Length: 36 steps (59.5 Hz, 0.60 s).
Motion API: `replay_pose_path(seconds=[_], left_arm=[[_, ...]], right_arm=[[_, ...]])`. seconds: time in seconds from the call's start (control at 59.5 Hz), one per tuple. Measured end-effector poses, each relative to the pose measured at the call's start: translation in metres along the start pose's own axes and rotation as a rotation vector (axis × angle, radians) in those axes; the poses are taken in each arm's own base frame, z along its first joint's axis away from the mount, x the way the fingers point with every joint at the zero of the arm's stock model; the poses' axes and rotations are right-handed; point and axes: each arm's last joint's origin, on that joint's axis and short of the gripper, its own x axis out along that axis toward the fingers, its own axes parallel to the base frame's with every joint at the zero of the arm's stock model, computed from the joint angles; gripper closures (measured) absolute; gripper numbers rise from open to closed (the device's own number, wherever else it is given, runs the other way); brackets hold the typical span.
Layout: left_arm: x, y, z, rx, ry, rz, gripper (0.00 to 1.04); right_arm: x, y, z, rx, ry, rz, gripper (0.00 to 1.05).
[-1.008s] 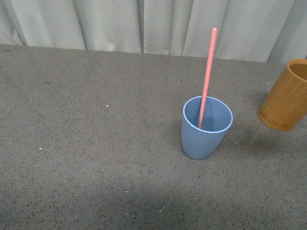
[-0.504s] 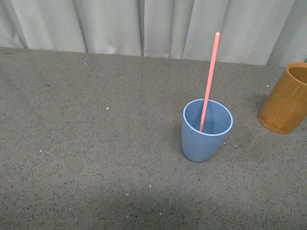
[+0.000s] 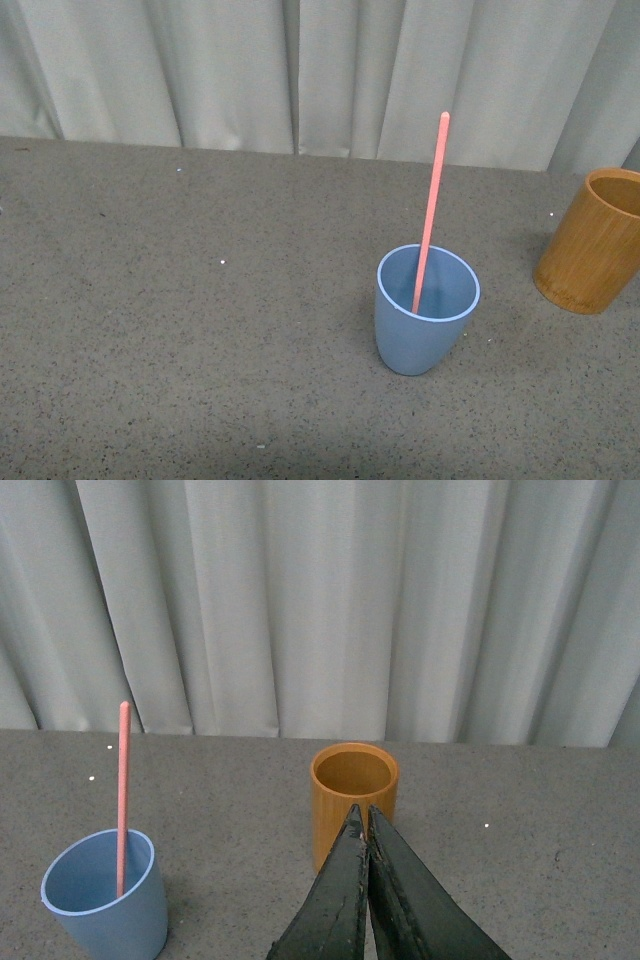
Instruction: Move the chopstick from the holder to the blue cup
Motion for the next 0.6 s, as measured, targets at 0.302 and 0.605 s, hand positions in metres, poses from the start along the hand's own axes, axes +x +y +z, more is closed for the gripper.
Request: replay_pose_path(seconds=[0.302, 0.605], left_arm=[[0.0, 0.0, 0.0, 0.0, 0.0, 0.0, 0.07], [0.0, 0.0, 0.0, 0.0, 0.0, 0.0, 0.07]], right_arm=[[0.0, 0.0, 0.0, 0.0, 0.0, 0.0, 1.04], [0.0, 0.0, 0.0, -0.001, 0.0, 0.0, 0.59]])
